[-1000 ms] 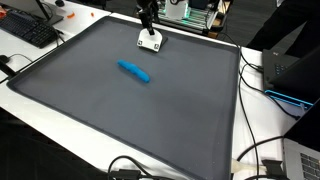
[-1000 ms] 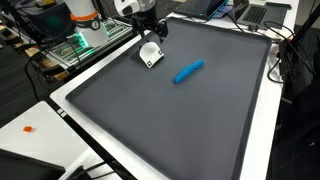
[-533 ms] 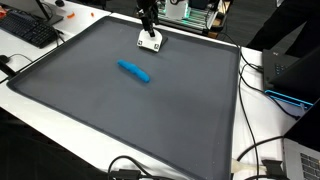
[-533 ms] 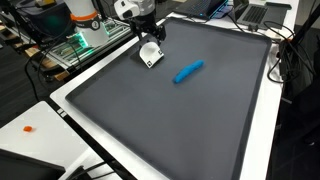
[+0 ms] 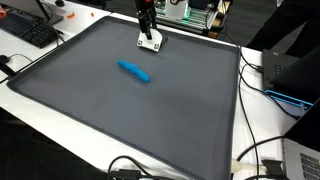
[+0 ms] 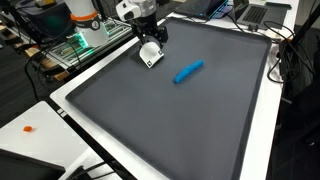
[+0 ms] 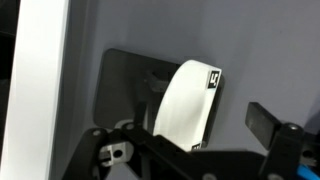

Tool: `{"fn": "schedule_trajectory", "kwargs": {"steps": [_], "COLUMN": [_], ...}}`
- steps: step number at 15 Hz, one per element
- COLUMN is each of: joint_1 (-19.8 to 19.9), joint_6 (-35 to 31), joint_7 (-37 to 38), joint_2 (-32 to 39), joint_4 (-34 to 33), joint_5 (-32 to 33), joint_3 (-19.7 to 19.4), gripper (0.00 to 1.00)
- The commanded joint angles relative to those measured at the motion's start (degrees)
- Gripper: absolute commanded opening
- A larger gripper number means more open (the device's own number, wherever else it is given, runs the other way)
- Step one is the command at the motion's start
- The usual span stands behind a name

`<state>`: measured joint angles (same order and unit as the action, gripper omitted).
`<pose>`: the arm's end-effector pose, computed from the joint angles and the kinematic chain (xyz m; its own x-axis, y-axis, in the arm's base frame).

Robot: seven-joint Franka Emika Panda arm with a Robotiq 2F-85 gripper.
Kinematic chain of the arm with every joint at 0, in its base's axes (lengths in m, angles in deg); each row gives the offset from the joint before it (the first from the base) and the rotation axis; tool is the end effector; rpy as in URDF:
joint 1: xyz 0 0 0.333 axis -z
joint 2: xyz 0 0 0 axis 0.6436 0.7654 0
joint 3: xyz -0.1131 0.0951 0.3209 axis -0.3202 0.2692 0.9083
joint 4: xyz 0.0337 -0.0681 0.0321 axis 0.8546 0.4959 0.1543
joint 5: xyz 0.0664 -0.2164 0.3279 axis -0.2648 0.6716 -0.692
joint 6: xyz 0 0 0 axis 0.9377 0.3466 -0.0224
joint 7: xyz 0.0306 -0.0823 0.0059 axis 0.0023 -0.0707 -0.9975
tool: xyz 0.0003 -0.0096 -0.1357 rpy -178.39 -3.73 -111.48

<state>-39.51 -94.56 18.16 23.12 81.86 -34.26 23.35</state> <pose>0.4218 0.0110 0.2548 0.2424 -0.9485 -0.2038 -0.9689 -0.2474 -0.0008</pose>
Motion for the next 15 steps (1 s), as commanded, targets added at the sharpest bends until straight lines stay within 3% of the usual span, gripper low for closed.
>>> {"fn": "schedule_trajectory", "kwargs": {"steps": [1, 13, 15], "joint_1": [-0.6, -1.8, -1.9], "joint_6": [-3.7, -8.6, -9.1], "joint_7": [3.1, 8.0, 8.8], "joint_2": [1.2, 3.9, 4.1], "joint_4": [1.1, 0.8, 0.7], "joint_5": [2.9, 4.8, 5.0], "joint_3": [0.0, -0.2, -0.3], "gripper": [1.0, 1.0, 0.95]}}
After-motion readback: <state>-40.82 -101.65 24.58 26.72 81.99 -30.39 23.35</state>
